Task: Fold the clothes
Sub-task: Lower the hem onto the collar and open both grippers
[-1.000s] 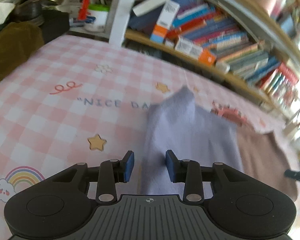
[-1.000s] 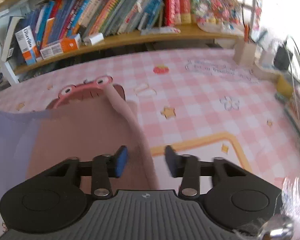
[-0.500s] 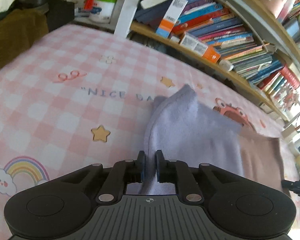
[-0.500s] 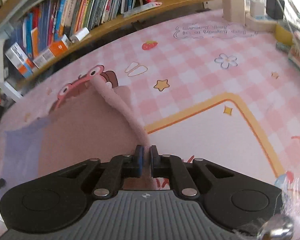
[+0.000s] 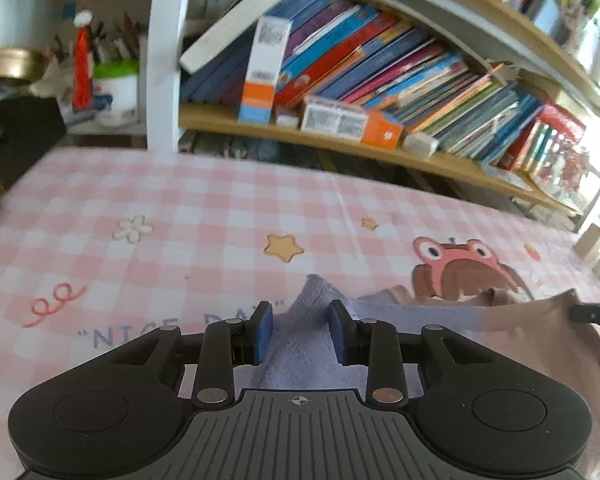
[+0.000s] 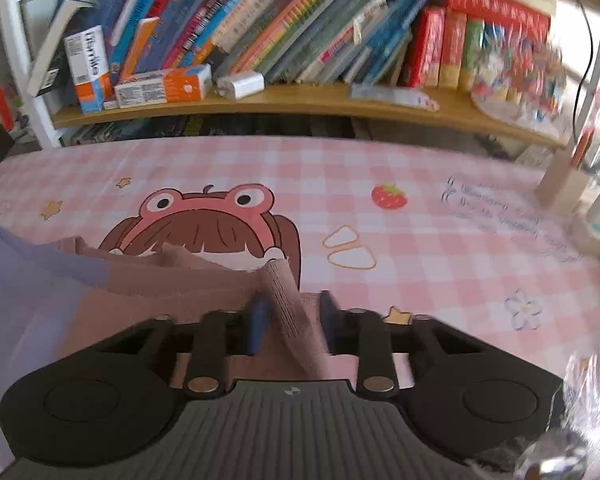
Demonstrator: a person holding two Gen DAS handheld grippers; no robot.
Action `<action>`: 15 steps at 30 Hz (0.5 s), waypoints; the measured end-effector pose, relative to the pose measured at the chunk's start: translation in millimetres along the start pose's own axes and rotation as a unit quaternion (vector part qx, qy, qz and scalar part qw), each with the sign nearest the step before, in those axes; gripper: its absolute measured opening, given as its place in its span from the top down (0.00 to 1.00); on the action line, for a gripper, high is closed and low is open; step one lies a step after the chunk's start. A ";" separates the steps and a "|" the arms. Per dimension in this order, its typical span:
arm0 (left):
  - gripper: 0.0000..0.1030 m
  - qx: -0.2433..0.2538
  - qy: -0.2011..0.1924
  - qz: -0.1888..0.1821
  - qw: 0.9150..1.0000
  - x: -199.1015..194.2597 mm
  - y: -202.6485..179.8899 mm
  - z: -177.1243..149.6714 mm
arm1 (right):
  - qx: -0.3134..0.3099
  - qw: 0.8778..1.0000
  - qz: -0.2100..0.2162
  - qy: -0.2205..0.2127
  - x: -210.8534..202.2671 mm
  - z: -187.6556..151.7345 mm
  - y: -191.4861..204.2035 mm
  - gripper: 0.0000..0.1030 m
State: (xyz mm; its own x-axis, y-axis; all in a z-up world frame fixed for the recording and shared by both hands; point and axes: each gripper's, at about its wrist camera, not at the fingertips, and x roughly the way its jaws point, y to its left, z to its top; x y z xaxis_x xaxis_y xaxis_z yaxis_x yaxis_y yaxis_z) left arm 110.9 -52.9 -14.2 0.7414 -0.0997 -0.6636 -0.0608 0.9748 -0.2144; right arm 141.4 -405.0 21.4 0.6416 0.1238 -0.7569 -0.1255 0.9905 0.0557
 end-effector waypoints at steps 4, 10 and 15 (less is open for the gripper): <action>0.96 -0.103 0.007 -0.005 0.995 4.2 29.3 1.6 | 0.106 0.994 0.040 0.013 7.3 2.0 -29.1 0.95; 0.94 -0.104 0.008 -0.002 0.995 8.7 30.9 -2.9 | 0.192 0.979 0.063 0.029 22.8 -5.6 -50.5 0.95; 0.83 -0.096 0.007 0.008 0.995 6.7 30.3 -1.4 | 0.135 0.990 0.030 0.018 18.0 -0.6 -34.7 0.94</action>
State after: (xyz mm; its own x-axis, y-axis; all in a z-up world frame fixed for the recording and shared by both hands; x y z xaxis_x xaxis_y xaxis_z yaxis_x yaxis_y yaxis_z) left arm 113.1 -24.3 -26.1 0.7294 -0.0890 -0.6783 -0.2004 0.9202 -0.3363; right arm 156.8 -437.2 5.4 0.6108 0.1858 -0.7697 0.0478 0.9616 0.2701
